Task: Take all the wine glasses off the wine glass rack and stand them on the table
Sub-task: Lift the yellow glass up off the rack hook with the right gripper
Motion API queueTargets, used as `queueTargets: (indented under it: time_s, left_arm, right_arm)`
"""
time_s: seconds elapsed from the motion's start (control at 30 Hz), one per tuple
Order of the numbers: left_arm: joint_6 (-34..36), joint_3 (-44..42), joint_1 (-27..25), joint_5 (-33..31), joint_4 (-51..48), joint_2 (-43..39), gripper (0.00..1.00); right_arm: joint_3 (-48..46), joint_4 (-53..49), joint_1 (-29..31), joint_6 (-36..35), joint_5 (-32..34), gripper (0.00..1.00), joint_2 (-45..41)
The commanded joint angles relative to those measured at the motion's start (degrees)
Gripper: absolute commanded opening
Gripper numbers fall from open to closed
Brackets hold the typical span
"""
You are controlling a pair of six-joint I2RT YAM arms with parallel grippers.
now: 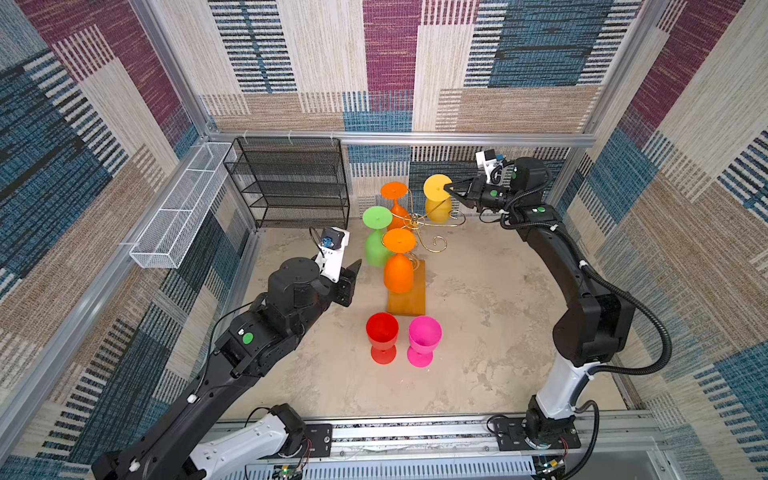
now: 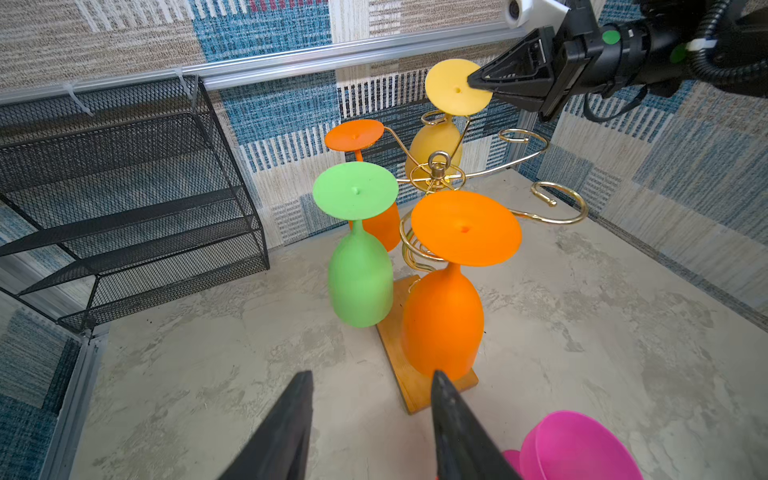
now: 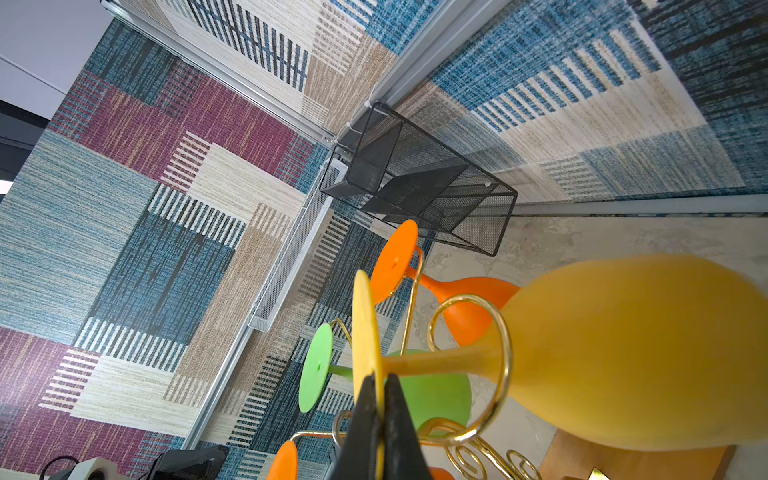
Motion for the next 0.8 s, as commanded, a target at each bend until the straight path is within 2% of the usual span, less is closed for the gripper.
queueTargets:
  time_s: [0.0,0.4,0.77]
  left_arm:
    - [-0.57,-0.09,0.08,0.77,1.7,0.11,0.49]
    - [-0.7,0.08,0.34,1.23,1.92,0.56,0.49]
    - [-0.94,0.44,0.43,1.59,1.26,0.33,0.48]
  right_arm:
    - [-1.2,1.75,-0.19,-0.67,-0.44,0.0,-1.38]
    - [-4.28,2.61,0.84,-0.19,-2.03,0.0,-3.57]
    - [0.66,2.64,3.75,0.68,-2.12,0.0,0.72]
